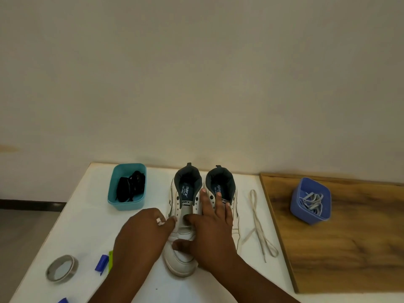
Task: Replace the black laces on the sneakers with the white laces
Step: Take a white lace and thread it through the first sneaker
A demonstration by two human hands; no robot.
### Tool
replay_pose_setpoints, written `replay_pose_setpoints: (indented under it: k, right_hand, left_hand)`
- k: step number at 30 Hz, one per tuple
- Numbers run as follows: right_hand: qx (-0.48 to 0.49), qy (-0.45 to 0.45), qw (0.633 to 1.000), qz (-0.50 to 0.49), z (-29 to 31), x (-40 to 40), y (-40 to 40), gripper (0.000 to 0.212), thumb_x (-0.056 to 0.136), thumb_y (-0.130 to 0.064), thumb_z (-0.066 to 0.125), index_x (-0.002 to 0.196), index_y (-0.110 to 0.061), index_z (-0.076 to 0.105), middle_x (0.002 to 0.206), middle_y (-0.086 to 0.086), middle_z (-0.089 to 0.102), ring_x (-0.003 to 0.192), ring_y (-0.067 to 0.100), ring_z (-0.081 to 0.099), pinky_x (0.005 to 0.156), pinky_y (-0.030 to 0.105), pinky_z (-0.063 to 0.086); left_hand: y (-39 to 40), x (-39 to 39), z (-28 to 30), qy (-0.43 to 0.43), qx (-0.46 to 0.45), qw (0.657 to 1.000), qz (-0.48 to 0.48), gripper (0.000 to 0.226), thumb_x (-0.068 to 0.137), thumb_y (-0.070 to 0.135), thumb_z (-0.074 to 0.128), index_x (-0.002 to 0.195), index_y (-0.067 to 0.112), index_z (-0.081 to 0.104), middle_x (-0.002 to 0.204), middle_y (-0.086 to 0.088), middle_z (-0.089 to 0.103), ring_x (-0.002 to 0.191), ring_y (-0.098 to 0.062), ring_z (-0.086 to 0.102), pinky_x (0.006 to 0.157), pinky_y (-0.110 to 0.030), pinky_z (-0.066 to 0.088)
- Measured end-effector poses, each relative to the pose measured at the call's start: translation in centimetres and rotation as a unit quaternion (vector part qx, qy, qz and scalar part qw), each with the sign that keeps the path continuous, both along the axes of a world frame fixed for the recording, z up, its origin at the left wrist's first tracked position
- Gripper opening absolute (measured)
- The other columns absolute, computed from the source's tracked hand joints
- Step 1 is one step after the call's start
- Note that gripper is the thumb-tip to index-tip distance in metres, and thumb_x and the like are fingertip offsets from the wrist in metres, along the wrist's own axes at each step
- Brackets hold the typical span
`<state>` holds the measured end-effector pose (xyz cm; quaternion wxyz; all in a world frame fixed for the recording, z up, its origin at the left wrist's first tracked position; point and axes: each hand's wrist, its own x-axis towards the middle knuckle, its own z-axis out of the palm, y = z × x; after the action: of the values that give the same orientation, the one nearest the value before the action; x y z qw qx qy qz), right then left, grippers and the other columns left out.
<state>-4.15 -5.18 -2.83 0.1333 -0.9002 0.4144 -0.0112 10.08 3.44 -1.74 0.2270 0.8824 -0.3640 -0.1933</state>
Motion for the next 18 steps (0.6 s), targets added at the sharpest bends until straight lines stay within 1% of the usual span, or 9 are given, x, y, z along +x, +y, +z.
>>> replay_pose_setpoints:
  k: [4,7,8,10,12,14,15,18]
  right_hand:
    - [0.012,-0.008,1.000,-0.002,0.3,-0.1,0.2,0.070,0.070,-0.083,0.060,0.125,-0.040,0.066,0.170,-0.004,-0.015,0.153,0.030,-0.025,0.122,0.053,-0.014]
    - [0.012,-0.021,1.000,0.000,0.1,-0.3,0.3,0.066,0.070,-0.082,0.062,0.121,-0.040,0.066,0.170,-0.005,-0.014,0.152,0.029,-0.027,0.122,0.053,-0.014]
    - [0.011,-0.026,1.000,0.001,0.0,-0.3,0.3,0.065,0.070,-0.082,0.061,0.119,-0.040,0.067,0.170,-0.005,-0.014,0.152,0.028,-0.028,0.122,0.053,-0.014]
    - [0.006,-0.031,1.000,0.004,-0.1,-0.4,0.3,0.064,0.070,-0.082,0.061,0.118,-0.039,0.067,0.170,-0.005,-0.014,0.152,0.029,-0.028,0.121,0.053,-0.016]
    - [-0.002,-0.034,0.999,0.004,-0.2,-0.4,0.1,0.064,0.070,-0.081,0.061,0.118,-0.039,0.067,0.170,-0.004,-0.014,0.152,0.030,-0.028,0.120,0.053,-0.018]
    - [-0.011,-0.037,0.999,0.004,-0.3,-0.4,0.0,0.064,0.070,-0.082,0.059,0.117,-0.039,0.066,0.170,-0.003,-0.013,0.152,0.030,-0.027,0.121,0.054,-0.016]
    - [-0.014,-0.037,0.999,0.003,-0.5,-0.4,0.1,0.064,0.069,-0.082,0.058,0.117,-0.040,0.066,0.170,-0.004,-0.012,0.152,0.030,-0.027,0.121,0.055,-0.016]
    - [-0.011,-0.043,0.999,0.001,-0.6,-0.2,0.1,0.064,0.068,-0.081,0.062,0.117,-0.039,0.066,0.170,-0.004,-0.012,0.152,0.029,-0.027,0.120,0.053,-0.017]
  left_hand:
    - [0.9,1.5,0.0,-0.041,0.008,0.998,0.054,0.032,0.094,0.052,0.054,0.074,0.027,0.056,0.072,0.009,0.057,0.068,-0.009,0.055,0.066,-0.031,0.043]
    - [1.5,2.0,0.2,-0.069,-0.051,0.992,0.091,0.027,0.095,0.041,0.055,0.076,0.023,0.058,0.068,0.006,0.056,0.064,-0.013,0.053,0.061,-0.032,0.041]
    - [1.5,1.7,0.2,-0.066,-0.075,0.992,0.082,0.024,0.095,0.039,0.057,0.076,0.023,0.056,0.067,0.005,0.056,0.063,-0.013,0.053,0.059,-0.032,0.040]
    - [1.2,0.9,0.1,-0.029,-0.107,0.993,0.027,0.019,0.092,0.036,0.063,0.080,0.027,0.052,0.071,0.007,0.058,0.066,-0.011,0.055,0.059,-0.031,0.041]
    - [0.9,0.0,-0.3,0.017,-0.079,0.996,-0.035,0.018,0.090,0.045,0.065,0.089,0.033,0.051,0.082,0.011,0.061,0.076,-0.006,0.058,0.065,-0.030,0.046]
    - [0.8,-0.3,-0.9,0.029,-0.035,0.996,-0.071,0.021,0.088,0.054,0.063,0.088,0.036,0.053,0.082,0.012,0.063,0.077,-0.003,0.058,0.066,-0.027,0.045]
    - [0.8,-0.4,-0.9,0.028,-0.008,0.996,-0.079,0.021,0.089,0.055,0.062,0.086,0.037,0.054,0.081,0.012,0.063,0.077,-0.003,0.057,0.065,-0.025,0.043]
    - [0.9,-0.5,-1.0,0.015,0.020,0.996,-0.088,0.018,0.093,0.052,0.058,0.083,0.038,0.054,0.086,0.012,0.062,0.079,-0.005,0.055,0.068,-0.023,0.041]
